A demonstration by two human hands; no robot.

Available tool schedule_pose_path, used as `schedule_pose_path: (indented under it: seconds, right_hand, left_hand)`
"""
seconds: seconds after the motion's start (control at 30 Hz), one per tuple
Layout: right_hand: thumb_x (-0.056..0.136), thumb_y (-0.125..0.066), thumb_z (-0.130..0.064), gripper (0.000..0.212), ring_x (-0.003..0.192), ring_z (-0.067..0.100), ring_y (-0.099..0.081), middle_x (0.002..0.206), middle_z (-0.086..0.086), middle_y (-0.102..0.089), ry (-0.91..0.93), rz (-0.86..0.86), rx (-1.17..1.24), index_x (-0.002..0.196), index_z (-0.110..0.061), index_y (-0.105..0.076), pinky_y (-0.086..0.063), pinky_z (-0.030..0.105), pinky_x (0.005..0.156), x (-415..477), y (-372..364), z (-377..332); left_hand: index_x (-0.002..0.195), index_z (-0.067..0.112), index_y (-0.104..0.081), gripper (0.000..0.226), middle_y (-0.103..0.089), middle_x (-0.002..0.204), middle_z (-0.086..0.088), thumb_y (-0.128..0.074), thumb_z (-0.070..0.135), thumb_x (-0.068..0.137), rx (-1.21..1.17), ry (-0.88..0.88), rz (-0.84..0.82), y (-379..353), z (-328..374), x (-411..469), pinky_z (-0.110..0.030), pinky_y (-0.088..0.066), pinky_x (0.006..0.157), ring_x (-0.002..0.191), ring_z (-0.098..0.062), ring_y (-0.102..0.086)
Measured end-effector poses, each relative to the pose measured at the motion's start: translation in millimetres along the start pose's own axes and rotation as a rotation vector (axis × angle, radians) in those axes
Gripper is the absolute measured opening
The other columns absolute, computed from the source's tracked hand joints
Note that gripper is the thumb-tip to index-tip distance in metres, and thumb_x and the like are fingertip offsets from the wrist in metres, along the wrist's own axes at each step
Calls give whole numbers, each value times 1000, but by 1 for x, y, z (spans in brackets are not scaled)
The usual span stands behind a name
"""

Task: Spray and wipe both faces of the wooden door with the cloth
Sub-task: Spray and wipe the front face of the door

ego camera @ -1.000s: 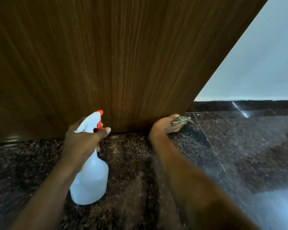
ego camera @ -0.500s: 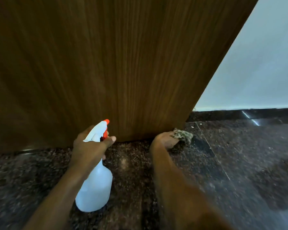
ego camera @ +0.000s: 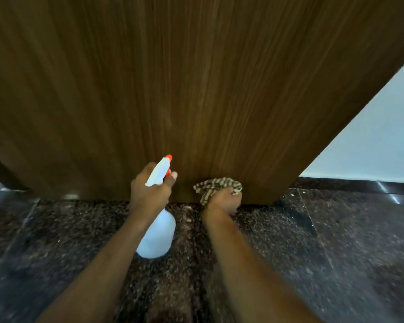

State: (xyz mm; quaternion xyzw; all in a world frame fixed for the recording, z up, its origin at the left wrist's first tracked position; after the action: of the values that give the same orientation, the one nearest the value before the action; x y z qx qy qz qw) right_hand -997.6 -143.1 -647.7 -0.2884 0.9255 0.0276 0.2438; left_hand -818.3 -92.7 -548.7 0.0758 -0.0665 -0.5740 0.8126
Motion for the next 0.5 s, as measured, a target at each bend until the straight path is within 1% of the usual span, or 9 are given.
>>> schedule_pose_path:
  seconds: [0.07,0.13,0.17,0.23,0.3,0.4,0.5]
  right_hand:
    - [101,-51,-30,39,112,28,-60,126,10,-63,-77,-113,61,132,-8,-59,-48,41,103,-26,1,-26]
    - [91,-69,-38,44,105,25,-65,117,7,-68,-166,-255,88,124,-10,-64,-52,41,99,-58,7,-56]
    - [85,-76,-38,47,103,25,-67,114,7,-70,-185,-316,75,121,-11,-65,-54,42,97,-73,10,-71]
    - [79,-84,-30,46,103,26,-69,111,6,-72,-179,-407,55,118,-15,-67,-54,48,97,-103,21,-100]
    - [78,-84,-23,41,103,26,-70,111,6,-74,-185,-432,3,116,-19,-68,-54,51,96,-131,39,-132]
    - [84,-79,-20,39,106,26,-70,115,6,-73,-244,-457,-25,121,-22,-65,-54,50,97,-167,63,-212]
    - [90,-72,-20,38,108,27,-68,119,7,-71,-304,-466,25,126,-22,-61,-52,49,99,-192,69,-292]
  left_hand:
    - [101,29,-63,17,-67,83,-4,-66,32,85,-12,-3,29,18,12,4,-36,-56,55,65,-19,-64]
    - [97,34,-61,12,-68,87,-2,-64,35,86,-35,19,43,33,27,0,-39,-58,57,75,-20,-67]
    - [95,37,-60,10,-68,89,-1,-63,38,86,-44,48,43,40,38,-4,-40,-59,59,79,-20,-68]
    - [93,37,-60,9,-69,89,3,-62,41,86,-49,105,40,52,62,-13,-40,-58,60,83,-18,-69]
    - [98,37,-60,12,-70,92,6,-60,42,87,-53,120,30,61,93,-28,-39,-57,60,83,-15,-70]
    - [104,43,-57,17,-70,98,5,-58,41,88,-67,152,54,74,169,-46,-35,-54,62,80,-13,-71]
    - [113,34,-57,27,-69,102,1,-58,41,87,-102,181,60,83,251,-49,-30,-52,59,80,-17,-71]
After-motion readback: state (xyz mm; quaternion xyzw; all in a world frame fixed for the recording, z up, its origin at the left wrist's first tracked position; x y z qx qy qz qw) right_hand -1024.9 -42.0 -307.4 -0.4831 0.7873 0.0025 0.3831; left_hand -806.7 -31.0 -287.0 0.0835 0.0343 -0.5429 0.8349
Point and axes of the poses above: each hand's wrist, its own x-axis towards the middle knuckle, its own y-axis out of the back of the hand, z = x × y, the point moved 4 cm from there along x, towards the middle knuckle
